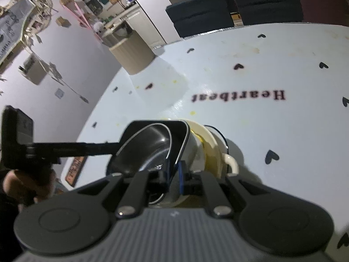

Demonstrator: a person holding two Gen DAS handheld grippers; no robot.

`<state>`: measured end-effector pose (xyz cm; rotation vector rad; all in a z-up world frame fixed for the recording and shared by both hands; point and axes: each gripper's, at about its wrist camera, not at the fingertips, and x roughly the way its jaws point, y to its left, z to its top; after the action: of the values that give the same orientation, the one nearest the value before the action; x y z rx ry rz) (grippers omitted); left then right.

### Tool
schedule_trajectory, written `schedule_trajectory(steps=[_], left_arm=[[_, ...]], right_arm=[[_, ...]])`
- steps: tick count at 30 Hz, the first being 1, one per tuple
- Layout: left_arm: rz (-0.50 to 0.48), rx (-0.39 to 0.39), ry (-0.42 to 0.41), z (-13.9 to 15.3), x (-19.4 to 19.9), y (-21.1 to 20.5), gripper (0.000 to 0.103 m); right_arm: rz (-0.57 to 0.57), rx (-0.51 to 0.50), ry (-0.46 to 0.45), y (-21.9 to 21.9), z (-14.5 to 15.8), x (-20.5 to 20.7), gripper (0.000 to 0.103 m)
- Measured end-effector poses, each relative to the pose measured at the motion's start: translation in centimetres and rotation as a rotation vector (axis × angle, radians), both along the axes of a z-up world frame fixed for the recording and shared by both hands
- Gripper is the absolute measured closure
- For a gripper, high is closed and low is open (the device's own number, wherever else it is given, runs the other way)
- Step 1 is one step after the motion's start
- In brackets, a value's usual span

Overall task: Organize plates and bowls
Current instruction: 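Lower the rectangular tray into the floral bowl on the plate stack, then open both grippers and withdraw them from the stack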

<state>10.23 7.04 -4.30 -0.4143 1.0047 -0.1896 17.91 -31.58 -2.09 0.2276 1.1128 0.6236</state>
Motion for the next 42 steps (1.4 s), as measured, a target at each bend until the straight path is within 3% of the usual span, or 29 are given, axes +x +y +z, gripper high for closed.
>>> schedule_trajectory(steps=[7, 29, 31, 35, 39, 42], left_arm=[[0.001, 0.011, 0.006, -0.3, 0.1, -0.2, 0.1], [0.005, 0.058, 0.022, -0.6, 0.4, -0.8, 0.1], [0.002, 0.063, 0.015, -0.4, 0.4, -0.9, 0.093], [0.0, 0.063, 0.011, -0.1, 0.1, -0.9, 0.091], [0.009, 0.08, 0.021, 0.1, 0.1, -0.7, 0.09], [0.018, 0.101, 0.023, 0.5, 0.0, -0.6, 0.08]], right_arm=[[-0.003, -0.054, 0.01, 0.8, -0.8, 0.2, 0.093], [-0.005, -0.05, 0.024, 1.0, -1.4, 0.5, 0.089], [-0.014, -0.037, 0.022, 0.8, -1.2, 0.6, 0.088], [-0.032, -0.037, 0.016, 0.3, -1.1, 0.5, 0.08], [-0.031, -0.038, 0.009, 0.0, -0.9, 0.3, 0.08], [-0.026, -0.039, -0.01, -0.2, -0.6, 0.1, 0.079]])
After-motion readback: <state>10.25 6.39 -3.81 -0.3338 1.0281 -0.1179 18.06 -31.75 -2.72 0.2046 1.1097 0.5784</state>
